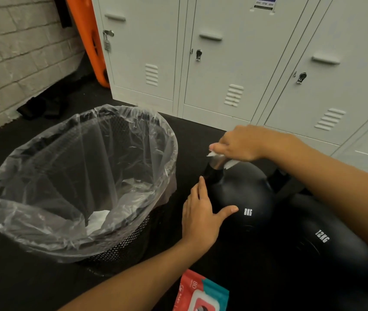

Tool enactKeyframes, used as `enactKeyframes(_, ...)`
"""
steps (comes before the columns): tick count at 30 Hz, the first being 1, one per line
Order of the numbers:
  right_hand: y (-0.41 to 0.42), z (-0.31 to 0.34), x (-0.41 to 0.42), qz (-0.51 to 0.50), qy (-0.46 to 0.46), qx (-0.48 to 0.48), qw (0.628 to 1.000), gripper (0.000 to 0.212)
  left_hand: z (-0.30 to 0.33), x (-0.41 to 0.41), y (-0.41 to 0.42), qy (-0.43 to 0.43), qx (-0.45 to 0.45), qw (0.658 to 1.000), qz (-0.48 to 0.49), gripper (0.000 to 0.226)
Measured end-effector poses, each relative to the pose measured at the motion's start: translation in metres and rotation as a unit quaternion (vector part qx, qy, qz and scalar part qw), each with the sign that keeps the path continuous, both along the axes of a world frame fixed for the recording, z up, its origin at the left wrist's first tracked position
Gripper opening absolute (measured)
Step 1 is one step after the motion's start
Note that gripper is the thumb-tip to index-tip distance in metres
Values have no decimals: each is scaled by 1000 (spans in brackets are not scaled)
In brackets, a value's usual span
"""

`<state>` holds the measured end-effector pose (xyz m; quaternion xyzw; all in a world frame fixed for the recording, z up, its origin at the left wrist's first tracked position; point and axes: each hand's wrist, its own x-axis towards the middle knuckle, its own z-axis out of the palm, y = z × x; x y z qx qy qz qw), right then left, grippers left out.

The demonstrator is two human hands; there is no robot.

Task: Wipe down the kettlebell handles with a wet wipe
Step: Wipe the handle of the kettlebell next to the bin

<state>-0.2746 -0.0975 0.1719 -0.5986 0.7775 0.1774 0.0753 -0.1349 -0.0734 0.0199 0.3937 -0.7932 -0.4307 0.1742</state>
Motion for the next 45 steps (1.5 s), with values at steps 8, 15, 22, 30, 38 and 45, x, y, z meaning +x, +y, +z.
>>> enactKeyframes(8, 28, 8, -16, -15, -141, -39, 989, 42, 0, 1, -1, 2, 1, 1000, -1, 107)
enactKeyframes(15, 34, 19, -34, -154, -257, -65, 952, 55, -2, 3, -1, 5, -4, 1000, -6, 106)
enactKeyframes(22, -3, -1, 5, -35, -40, 3, 999, 51, -3, 1, -1, -1, -7, 1000, -1, 107)
enactKeyframes(30, 28, 9, -25, -110, -237, -81, 962, 47, -3, 2, -2, -1, -5, 1000, -9, 107)
enactKeyframes(38, 78, 9, -73, -211, -288, -133, 925, 40, -3, 4, -1, 6, -6, 1000, -11, 105)
enactKeyframes(45, 37, 11, -39, -154, -205, -98, 962, 53, -4, 2, -2, 1, -15, 1000, -10, 106)
